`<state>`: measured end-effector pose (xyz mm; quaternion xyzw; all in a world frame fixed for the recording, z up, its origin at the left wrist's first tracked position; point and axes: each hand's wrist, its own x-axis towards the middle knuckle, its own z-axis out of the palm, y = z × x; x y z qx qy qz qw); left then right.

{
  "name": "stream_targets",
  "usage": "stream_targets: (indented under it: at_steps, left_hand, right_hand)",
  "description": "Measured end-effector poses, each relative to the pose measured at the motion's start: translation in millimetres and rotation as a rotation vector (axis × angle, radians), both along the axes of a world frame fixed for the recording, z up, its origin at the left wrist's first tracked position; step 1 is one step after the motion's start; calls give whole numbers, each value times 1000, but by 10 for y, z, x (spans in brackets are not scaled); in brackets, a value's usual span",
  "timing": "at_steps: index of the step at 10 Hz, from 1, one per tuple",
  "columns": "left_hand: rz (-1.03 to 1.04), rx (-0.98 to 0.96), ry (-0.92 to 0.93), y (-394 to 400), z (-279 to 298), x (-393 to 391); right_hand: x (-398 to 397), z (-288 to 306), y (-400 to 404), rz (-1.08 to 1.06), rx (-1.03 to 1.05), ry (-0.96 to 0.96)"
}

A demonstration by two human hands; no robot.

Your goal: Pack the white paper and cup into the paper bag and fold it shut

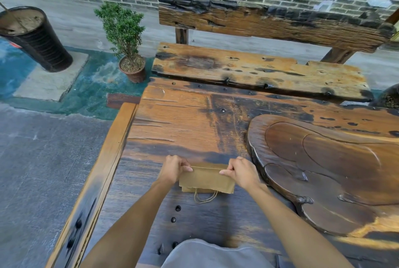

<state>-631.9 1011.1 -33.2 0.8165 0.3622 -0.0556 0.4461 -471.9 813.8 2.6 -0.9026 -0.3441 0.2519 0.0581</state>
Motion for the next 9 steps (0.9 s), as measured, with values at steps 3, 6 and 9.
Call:
stream_targets:
  at_steps: [3,6,9]
  left_hand:
    - [-32,87,-27,-38,10,-70]
    - [92,4,-16,-109,44,-173]
    - [29,29,-35,-91,155,-237]
  right_hand:
    - [75,-41,-141,21,62,153]
    - [4,6,-208,65,-80,-25]
    - [-18,-83,-301,89,60,43]
